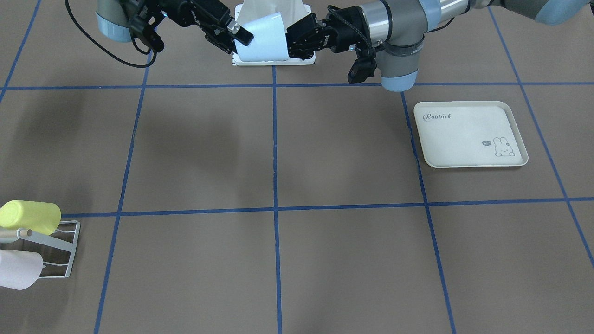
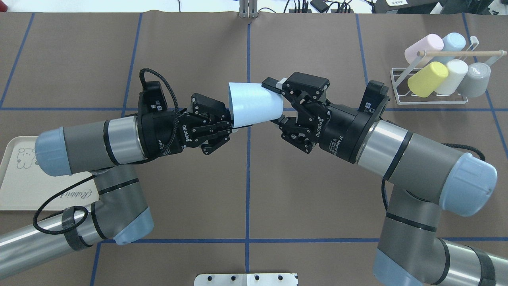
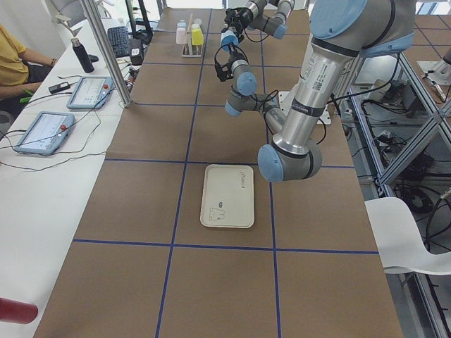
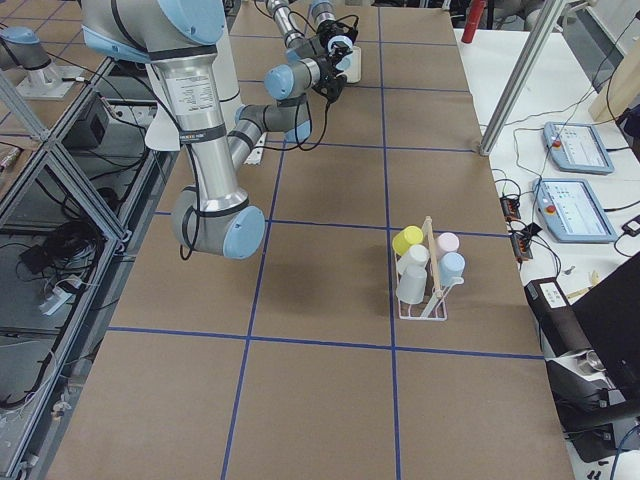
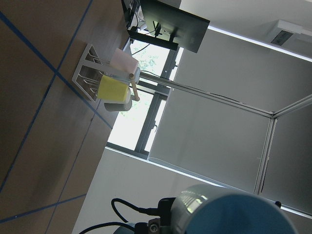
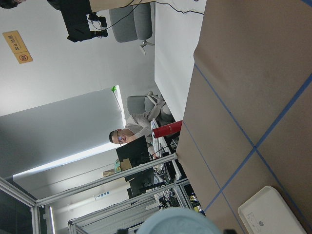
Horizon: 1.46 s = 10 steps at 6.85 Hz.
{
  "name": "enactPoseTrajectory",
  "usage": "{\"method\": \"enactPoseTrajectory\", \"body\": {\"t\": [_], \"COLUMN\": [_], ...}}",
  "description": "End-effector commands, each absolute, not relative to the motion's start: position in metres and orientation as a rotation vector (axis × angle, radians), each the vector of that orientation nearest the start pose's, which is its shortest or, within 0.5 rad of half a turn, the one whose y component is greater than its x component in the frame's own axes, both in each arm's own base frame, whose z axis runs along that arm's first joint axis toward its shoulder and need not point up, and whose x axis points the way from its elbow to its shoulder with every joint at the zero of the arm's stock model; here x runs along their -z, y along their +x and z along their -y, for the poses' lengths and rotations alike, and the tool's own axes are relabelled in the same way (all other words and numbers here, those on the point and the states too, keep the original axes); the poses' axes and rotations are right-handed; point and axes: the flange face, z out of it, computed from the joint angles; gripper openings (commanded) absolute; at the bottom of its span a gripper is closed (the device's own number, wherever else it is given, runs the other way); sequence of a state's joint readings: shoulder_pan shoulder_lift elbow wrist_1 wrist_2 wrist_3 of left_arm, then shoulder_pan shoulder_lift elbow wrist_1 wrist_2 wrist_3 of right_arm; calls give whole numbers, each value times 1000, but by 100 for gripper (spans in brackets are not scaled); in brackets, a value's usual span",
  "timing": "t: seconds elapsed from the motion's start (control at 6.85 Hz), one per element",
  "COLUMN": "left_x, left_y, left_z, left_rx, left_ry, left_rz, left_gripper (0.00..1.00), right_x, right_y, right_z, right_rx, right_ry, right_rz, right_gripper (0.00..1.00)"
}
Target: Transfer IKEA cup to right arm and place on rack
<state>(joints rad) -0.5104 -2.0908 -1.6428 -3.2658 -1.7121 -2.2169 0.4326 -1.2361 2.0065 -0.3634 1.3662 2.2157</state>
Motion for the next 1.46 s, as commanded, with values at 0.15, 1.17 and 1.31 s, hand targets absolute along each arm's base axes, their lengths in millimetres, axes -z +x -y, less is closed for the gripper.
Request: {"method": "enactPoseTrajectory", "body": {"t": [0.15,1.17,1.31], "left_x": [-173,-246,-252], "left_y": [415,378,372], "left_z": [372,420,424], "left_rx": [442,435,447], "left_ry": [-225,245,256], "left_rz": [-2308,-2049,-2038], "left_gripper": [99,99,99], "right_x": [-160,-269,-281], "right_y": [-361,-284,-231], "right_z": [338,443,484], "right_rx": [-895,-653,-611], "right_ry": [-78,718,748], "right_rz": [2086,1346,1170], "right_gripper": [0,0,0]}}
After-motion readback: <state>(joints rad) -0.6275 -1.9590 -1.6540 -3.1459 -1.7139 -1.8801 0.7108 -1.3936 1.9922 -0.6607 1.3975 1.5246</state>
